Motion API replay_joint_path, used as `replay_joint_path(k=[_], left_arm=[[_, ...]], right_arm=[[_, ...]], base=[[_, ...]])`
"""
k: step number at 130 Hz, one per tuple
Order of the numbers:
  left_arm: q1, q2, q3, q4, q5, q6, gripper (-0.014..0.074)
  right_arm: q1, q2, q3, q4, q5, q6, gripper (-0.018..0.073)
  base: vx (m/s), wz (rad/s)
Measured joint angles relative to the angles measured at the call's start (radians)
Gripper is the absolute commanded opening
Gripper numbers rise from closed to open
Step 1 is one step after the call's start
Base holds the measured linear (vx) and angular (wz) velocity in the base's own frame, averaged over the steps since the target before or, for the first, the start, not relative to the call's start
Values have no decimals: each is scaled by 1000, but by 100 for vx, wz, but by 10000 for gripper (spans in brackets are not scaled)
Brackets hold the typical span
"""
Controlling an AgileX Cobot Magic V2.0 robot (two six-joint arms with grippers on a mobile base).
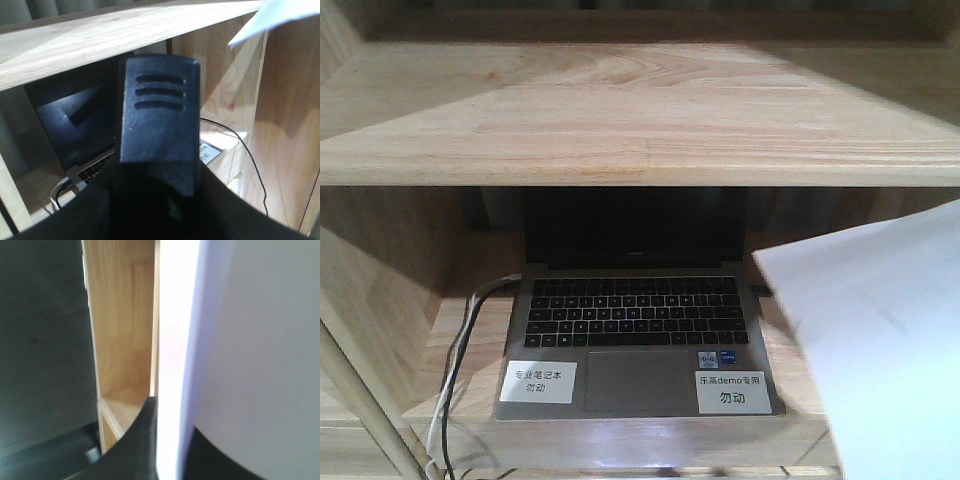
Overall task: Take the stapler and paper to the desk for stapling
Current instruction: 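Pinch the white paper with the right gripper and pull it off the shelf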
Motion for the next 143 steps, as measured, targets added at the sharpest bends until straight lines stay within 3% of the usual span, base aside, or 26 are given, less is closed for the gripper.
replay_joint_path(k=[35,143], left_arm=[[0,0,0,0,0,0,-6],[0,0,0,0,0,0,-6]], right_arm=[[0,0,0,35,1,-63,-6],[0,0,0,35,1,-66,-6]], base=[[0,0],[0,0]])
